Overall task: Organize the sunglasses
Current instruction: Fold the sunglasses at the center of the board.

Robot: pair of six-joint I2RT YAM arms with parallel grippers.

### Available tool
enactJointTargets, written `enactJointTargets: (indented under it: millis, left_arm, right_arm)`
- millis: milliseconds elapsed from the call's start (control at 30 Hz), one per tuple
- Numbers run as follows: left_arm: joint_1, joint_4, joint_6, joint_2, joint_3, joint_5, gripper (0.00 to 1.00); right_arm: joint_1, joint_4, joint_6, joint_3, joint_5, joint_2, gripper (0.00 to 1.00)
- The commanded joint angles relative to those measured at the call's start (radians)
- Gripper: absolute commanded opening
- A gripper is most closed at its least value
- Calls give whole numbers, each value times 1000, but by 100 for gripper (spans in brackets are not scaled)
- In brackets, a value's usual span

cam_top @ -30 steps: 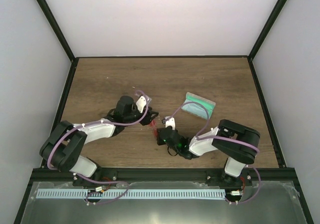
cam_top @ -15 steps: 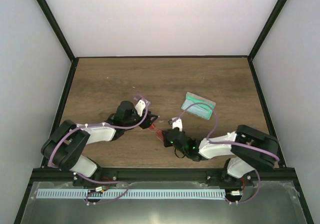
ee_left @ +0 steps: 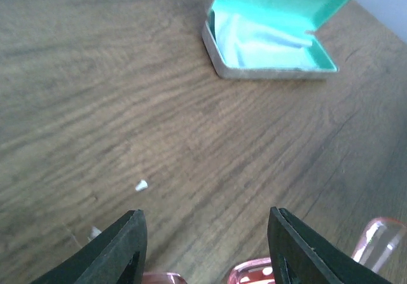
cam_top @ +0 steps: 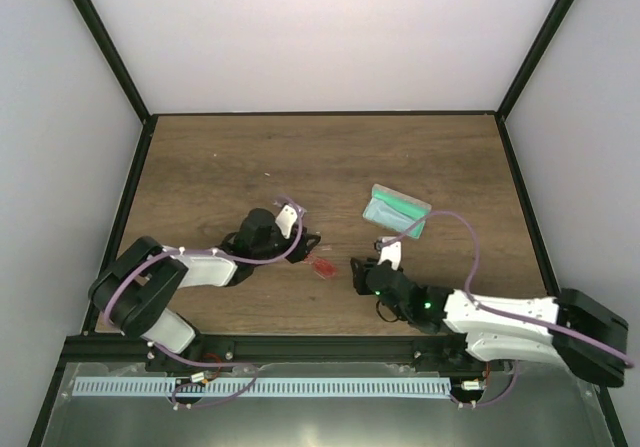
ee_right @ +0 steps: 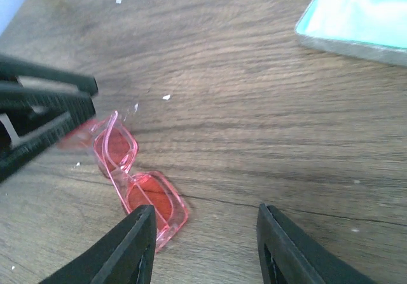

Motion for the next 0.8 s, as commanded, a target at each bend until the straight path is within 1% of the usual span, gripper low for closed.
enactJointTargets:
  millis: [0, 133, 233, 333, 467, 567, 633, 767]
  left_arm:
    - [-49, 48, -7, 42, -20, -55, 54]
    - [-104, 46, -35, 72, -17, -138, 54]
    - [-148, 52, -54, 93, -23, -192, 54]
    - [-187, 78, -72, 117, -34, -233, 54]
    - [-204, 102, -96, 127, -49, -256, 54]
    - [-205, 103, -101, 75, -65, -258, 54]
    - [-205, 72, -97, 15, -64, -261, 54]
    - [-205, -20, -83, -144, -55, -275, 57]
  right_arm:
    - [-1, -161, 64, -49, 84, -183, 45]
    - [-1, -231, 78, -92, 87, -335, 45]
    - [-1, -245, 77, -119, 73, -405, 45]
    - [-1, -251, 77, -132, 61, -413, 45]
    - [-1, -266, 69, -119, 53, -394, 46]
    - [-1, -248, 37, -106, 42, -388, 46]
    - [-1, -249, 29, -95, 49, -385, 46]
    - [-2, -286, 32, -56, 98, -385, 47]
